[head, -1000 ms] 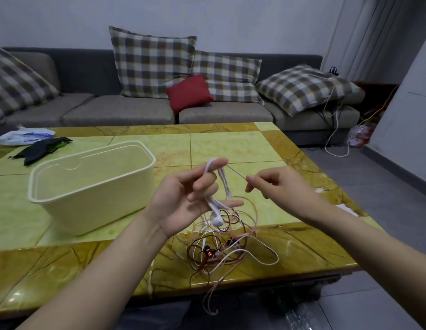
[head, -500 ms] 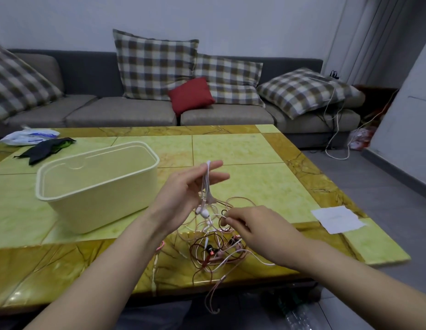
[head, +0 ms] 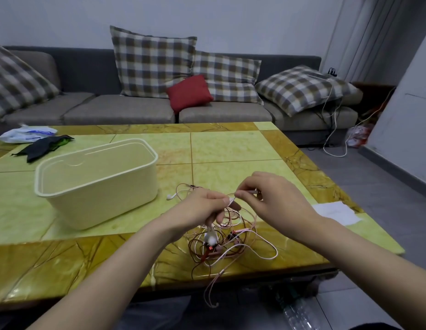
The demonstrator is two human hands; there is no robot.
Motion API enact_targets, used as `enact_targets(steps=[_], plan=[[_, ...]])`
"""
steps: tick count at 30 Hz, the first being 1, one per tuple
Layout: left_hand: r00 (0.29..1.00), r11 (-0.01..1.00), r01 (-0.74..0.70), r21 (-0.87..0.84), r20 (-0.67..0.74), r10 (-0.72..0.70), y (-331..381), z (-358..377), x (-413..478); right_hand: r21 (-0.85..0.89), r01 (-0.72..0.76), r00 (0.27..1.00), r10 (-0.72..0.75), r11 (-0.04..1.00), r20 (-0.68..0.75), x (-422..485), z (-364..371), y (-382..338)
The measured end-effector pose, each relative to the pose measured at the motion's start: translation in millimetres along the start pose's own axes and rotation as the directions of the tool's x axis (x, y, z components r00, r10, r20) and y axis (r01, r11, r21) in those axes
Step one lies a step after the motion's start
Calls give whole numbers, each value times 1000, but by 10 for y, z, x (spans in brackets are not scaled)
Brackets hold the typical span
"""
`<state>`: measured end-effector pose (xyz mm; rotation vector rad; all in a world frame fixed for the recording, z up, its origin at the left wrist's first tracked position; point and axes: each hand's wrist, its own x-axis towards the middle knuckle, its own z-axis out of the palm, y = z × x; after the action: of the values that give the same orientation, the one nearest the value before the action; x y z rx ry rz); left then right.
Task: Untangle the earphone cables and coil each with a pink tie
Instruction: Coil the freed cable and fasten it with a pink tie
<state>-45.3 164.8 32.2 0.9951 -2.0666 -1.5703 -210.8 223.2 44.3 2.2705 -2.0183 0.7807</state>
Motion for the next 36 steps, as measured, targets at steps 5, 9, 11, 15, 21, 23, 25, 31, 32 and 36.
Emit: enact_targets(steps=[5, 9, 11, 15, 21, 23, 25, 31, 32, 36], plan=[[987, 991, 59, -122, 153, -40, -35, -74, -24, 135, -68, 996, 61, 988, 59, -2, 22, 55], [989, 981, 116, -153, 109, -100, -85, -86, -38, 163, -122, 984, 98, 979, 149, 8, 14, 78], [985, 972, 157, -175, 104, -140, -107, -78, -49, 54, -69, 984, 59, 996, 170, 6, 24, 79], [979, 955, 198, -222, 84, -184, -173, -87, -67, -40, 47, 994, -51, 998, -92, -18, 71, -19], [978, 968, 208, -142, 59, -201, -184, -131, -148, 166, 105, 971, -137, 981, 196, -6, 304, -289], [976, 962, 215, -169, 80, -204, -185, -180, -173, 273, 62, 970, -123, 960, 212, 49, 370, -309], [972, 945, 231, -230, 87, -217, -208, -239, -194, 320, 24, 967, -103, 947, 232, 130, 413, -314], [976, 947, 197, -252, -39, -214, -352, -400, -229, 506, -185, 950, 22, 842, 310, 332, 628, -352], [975, 955, 191, -228, -72, -212, -385, -416, -233, 520, -199, 952, 38, 830, 304, 358, 681, -372], [931, 988, 153, -13, -333, -149, -518, -482, -170, 565, -201, 973, 95, 800, 211, 453, 958, -474]])
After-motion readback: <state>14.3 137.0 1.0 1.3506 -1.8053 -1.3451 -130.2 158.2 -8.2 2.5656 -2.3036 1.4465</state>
